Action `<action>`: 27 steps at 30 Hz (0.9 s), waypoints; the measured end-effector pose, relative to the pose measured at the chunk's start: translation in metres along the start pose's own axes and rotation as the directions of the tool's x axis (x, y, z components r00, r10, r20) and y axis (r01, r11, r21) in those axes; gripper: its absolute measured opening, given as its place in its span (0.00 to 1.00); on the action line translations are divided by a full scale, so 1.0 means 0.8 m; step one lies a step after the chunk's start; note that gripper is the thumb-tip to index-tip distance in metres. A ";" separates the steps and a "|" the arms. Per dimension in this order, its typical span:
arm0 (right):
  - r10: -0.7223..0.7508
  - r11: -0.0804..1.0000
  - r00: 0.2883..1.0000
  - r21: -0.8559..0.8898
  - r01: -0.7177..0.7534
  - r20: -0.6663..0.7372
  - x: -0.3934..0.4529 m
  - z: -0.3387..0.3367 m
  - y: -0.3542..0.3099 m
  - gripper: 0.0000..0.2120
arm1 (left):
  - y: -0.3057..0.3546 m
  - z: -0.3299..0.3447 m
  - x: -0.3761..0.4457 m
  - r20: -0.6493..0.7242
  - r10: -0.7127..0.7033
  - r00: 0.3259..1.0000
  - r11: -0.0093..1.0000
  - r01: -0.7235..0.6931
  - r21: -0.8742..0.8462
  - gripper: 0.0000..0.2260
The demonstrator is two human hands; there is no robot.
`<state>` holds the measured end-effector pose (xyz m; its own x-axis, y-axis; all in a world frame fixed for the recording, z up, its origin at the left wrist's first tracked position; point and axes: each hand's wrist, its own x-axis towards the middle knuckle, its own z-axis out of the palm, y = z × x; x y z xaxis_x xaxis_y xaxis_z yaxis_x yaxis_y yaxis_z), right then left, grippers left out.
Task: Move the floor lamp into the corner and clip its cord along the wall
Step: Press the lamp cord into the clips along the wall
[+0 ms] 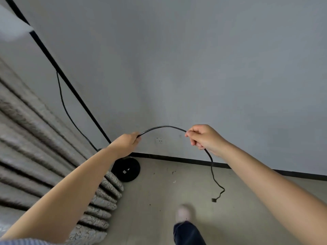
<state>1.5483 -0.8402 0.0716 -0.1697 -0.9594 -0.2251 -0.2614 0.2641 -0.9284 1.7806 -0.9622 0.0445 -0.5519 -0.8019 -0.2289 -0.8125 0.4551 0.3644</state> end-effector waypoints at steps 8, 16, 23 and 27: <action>0.057 0.955 0.993 -0.296 -0.025 0.099 0.215 0.004 0.020 0.10 | -0.078 0.012 0.151 -0.105 -0.097 0.990 0.985 0.110 0.135 0.12; 0.064 0.910 0.993 -0.414 -0.019 0.095 0.373 0.067 0.091 0.12 | -0.181 0.052 0.278 -0.033 -0.127 0.991 0.992 0.126 -0.016 0.11; -0.192 0.764 0.974 -0.605 0.226 0.120 0.508 0.158 0.191 0.12 | -0.277 0.098 0.410 -0.043 -0.171 0.984 0.937 0.176 0.302 0.11; -0.373 0.680 0.918 -0.633 0.370 0.136 0.570 0.208 0.253 0.13 | -0.317 0.149 0.459 -0.003 -0.080 0.997 0.879 0.072 0.471 0.13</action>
<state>1.5758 -1.2405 -0.2682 0.0705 -0.9925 0.0994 -0.8421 -0.1126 -0.5274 1.7620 -1.3259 -0.2392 -0.4843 -0.8371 -0.2545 -0.8426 0.5245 -0.1217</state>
